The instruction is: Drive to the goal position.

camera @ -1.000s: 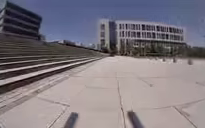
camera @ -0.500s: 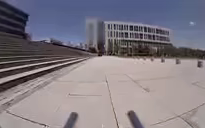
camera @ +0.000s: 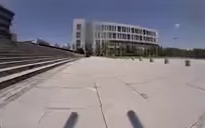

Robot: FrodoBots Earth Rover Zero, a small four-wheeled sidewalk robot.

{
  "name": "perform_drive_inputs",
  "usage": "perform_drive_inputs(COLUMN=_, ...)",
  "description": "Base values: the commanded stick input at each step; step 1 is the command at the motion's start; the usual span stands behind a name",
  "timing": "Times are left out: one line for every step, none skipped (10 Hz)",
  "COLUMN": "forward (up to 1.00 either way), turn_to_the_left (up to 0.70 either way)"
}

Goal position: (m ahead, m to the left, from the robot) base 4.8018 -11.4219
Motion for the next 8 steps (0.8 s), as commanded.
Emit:
perform_drive_inputs(forward=0.00, turn_to_the_left=0.00)
perform_drive_inputs(forward=0.00, turn_to_the_left=0.00)
perform_drive_inputs(forward=0.00, turn_to_the_left=0.00)
perform_drive_inputs(forward=0.00, turn_to_the_left=0.00)
perform_drive_inputs(forward=0.00, turn_to_the_left=0.00)
perform_drive_inputs(forward=0.00, turn_to_the_left=0.00)
perform_drive_inputs(forward=0.00, turn_to_the_left=-0.18)
perform_drive_inputs(forward=0.00, turn_to_the_left=-0.45)
